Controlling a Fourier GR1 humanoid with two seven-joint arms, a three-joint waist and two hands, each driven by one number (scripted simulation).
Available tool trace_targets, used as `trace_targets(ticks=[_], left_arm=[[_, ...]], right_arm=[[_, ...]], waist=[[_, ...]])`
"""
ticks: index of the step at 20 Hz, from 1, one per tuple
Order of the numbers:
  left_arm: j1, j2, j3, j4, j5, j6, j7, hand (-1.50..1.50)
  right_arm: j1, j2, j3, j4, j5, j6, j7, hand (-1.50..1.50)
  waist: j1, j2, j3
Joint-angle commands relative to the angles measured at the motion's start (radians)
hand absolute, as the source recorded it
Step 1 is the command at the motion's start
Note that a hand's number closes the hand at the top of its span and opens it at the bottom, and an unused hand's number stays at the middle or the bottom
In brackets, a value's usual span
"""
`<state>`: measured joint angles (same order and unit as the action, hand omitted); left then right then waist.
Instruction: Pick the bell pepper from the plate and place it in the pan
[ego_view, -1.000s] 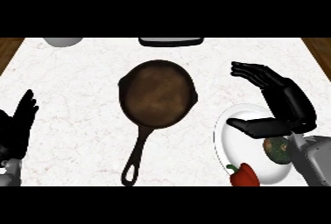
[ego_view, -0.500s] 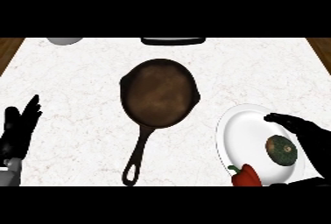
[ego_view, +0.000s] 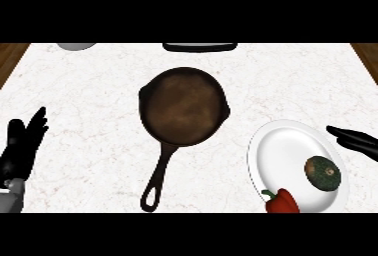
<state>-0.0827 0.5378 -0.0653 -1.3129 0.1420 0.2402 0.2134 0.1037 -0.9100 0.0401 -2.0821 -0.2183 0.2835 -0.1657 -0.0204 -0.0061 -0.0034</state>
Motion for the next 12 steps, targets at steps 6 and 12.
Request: trace_targets(ticks=[6, 12], left_arm=[[-0.024, -0.011, -0.011, 0.005, -0.030, -0.003, -0.001, 0.00], [-0.057, -0.011, 0.030, 0.068, -0.001, -0.057, -0.023, 0.00]], right_arm=[[-0.067, -0.215, 0.111, -0.240, 0.239, 0.081, 0.373, -1.50], [-0.160, -0.185, 0.309, -0.344, 0.363, 0.148, 0.622, -1.50]], waist=[[0.024, 0.004, 0.001], [0.033, 0.008, 0.001]])
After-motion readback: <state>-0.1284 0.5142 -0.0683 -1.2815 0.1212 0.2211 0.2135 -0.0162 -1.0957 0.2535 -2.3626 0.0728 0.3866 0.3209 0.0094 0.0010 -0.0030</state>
